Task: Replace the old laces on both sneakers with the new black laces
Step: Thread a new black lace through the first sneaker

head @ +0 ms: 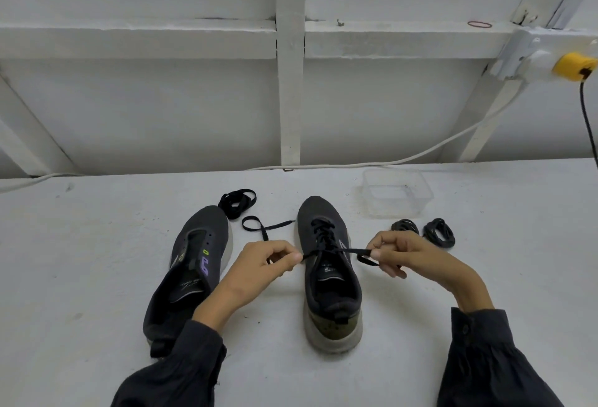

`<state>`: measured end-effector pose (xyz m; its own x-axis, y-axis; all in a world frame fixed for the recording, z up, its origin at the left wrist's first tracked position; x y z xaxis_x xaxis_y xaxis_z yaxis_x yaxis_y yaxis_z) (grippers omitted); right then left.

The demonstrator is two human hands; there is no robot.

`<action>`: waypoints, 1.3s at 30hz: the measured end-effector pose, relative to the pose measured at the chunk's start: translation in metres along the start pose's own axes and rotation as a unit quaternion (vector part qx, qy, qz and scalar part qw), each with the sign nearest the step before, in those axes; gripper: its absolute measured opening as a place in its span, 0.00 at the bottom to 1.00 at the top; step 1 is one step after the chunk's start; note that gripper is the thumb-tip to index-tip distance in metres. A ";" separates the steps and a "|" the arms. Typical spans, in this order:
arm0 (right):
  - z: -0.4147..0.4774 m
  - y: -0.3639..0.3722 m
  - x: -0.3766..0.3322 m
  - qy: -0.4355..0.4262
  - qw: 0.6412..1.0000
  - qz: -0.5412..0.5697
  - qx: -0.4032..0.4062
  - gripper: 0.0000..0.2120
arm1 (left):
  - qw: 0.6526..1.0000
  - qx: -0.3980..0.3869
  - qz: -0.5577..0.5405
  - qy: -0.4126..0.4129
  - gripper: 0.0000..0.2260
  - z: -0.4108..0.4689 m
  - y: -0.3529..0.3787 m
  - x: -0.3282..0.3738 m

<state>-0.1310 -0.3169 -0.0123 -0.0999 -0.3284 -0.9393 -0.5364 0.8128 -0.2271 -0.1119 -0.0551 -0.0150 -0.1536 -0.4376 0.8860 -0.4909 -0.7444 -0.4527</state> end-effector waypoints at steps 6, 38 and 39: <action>-0.024 -0.009 -0.006 -0.037 0.999 0.030 -0.010 0.10 | 0.990 0.078 -0.118 -0.004 0.22 -0.016 -0.022 0.013; 0.023 0.052 -0.095 -0.183 0.958 0.173 0.135 0.09 | 0.918 0.073 -0.385 0.054 0.15 0.010 0.004 0.063; 0.023 0.052 -0.096 -0.184 0.958 0.169 0.142 0.07 | 0.920 0.068 -0.382 0.055 0.15 0.010 0.004 0.065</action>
<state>-0.1298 -0.2321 0.0599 0.1028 0.1266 -0.9866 -0.2717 0.9577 0.0946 -0.1151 -0.0914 0.0394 0.1014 0.2878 0.9523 -0.3808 -0.8731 0.3044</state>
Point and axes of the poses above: each hand's wrist, its own z-axis towards the middle knuckle, its own y-axis out of the palm, x = y × z, the point moved 5 cm from there along z, towards the middle knuckle, and after that the axes turned 6 degrees about -x, right-handed, at the moved point
